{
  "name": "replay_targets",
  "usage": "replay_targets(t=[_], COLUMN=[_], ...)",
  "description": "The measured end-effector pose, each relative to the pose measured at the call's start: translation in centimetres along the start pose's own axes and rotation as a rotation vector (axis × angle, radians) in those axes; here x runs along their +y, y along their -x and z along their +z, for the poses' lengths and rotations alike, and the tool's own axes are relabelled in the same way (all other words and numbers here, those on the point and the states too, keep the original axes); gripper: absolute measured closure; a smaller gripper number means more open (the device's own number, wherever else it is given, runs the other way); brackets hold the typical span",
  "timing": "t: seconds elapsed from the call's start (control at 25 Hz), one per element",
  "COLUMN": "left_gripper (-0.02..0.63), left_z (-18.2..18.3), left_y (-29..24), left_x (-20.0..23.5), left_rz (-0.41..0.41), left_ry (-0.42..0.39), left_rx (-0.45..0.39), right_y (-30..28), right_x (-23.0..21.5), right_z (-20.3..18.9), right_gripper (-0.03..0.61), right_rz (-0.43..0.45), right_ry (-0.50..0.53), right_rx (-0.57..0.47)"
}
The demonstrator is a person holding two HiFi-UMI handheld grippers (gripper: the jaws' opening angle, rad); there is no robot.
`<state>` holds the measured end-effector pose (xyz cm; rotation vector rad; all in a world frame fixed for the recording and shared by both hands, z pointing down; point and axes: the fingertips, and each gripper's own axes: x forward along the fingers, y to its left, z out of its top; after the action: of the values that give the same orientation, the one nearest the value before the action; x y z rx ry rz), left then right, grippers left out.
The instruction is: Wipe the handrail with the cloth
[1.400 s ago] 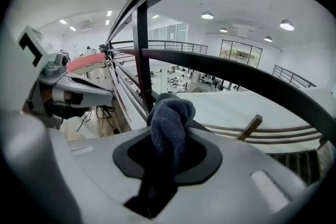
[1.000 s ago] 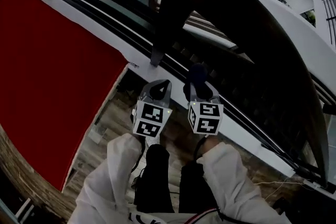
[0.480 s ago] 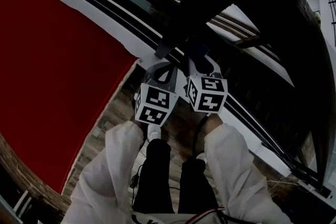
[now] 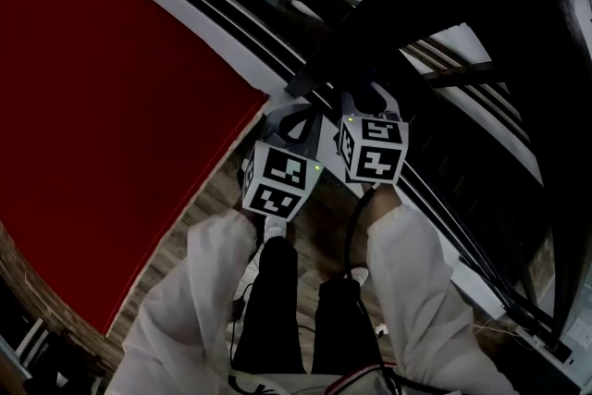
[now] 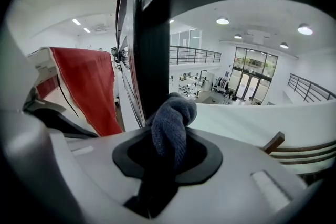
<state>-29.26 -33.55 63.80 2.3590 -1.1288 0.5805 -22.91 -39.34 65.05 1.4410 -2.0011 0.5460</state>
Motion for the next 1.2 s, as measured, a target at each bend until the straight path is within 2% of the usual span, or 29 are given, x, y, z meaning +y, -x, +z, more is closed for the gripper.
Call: replay_targets(t=[0.28, 0.44, 0.64, 0.88, 1.04, 1.2], left_gripper=[0.611, 0.611, 0.611, 0.611, 0.611, 0.611], left_z=[0.1, -0.1, -1.2, -2.6, -2.5, -1.9], left_y=[0.9, 1.3, 0.9, -0.2, -0.3, -0.6], left_x=[-0.8, -1.7, -2.1, -5.5, -6.4, -10.6], left_rz=[-0.008, -0.018, -0.051, -0.091, -0.111, -0.125], left_ry=[-0.023, -0.030, -0.056, -0.080, -0.100, -0.123], left_rx=[0.011, 0.023, 0.045, 0.069, 0.076, 0.077], right_y=[1.1, 2.0, 1.9, 3.4, 4.3, 7.3], right_x=[0.2, -0.7, -1.4, -3.7, -4.3, -7.4], right_z=[0.5, -0.2, -1.6, -4.2, -4.4, -6.2], right_gripper=[0.483, 0.483, 0.483, 0.483, 0.483, 0.483], right_rz=[-0.020, -0.031, -0.061, -0.092, -0.111, -0.126], right_ry=[0.025, -0.014, -0.006, -0.026, -0.031, -0.054], right_rx=[0.000, 0.004, 0.025, 0.026, 0.023, 0.024])
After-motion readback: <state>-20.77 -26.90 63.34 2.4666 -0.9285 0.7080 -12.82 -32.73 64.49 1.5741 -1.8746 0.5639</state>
